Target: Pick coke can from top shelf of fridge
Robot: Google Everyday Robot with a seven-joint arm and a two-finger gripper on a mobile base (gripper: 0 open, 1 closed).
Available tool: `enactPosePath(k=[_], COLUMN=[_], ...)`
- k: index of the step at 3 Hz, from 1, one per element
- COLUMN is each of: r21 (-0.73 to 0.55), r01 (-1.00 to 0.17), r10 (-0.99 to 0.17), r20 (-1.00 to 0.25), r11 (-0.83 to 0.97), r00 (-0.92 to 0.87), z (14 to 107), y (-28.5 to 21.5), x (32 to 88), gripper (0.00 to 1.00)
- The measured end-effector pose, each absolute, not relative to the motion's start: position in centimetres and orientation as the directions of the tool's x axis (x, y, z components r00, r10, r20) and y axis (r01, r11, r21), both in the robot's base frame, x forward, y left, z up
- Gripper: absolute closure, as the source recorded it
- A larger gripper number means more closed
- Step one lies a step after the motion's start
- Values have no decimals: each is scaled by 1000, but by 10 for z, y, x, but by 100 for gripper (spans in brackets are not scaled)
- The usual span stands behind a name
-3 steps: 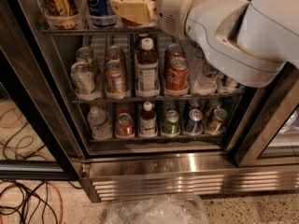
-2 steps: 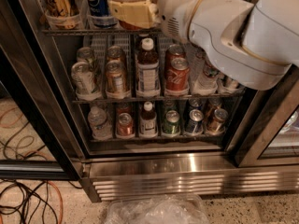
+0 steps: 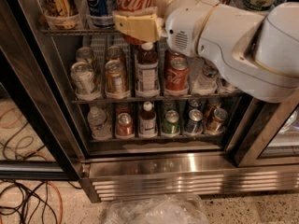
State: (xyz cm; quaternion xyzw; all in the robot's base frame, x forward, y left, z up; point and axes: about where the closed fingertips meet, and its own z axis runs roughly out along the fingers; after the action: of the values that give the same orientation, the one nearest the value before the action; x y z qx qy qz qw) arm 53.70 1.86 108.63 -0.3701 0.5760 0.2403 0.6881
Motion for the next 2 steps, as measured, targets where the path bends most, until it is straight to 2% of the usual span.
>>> enactPosePath(k=[2], r21=[-196], r01=[-740], r10=[-129], r20=[-981], r11=[644], r00=[147], z=[1055], y=[1], x=[509], gripper=[100])
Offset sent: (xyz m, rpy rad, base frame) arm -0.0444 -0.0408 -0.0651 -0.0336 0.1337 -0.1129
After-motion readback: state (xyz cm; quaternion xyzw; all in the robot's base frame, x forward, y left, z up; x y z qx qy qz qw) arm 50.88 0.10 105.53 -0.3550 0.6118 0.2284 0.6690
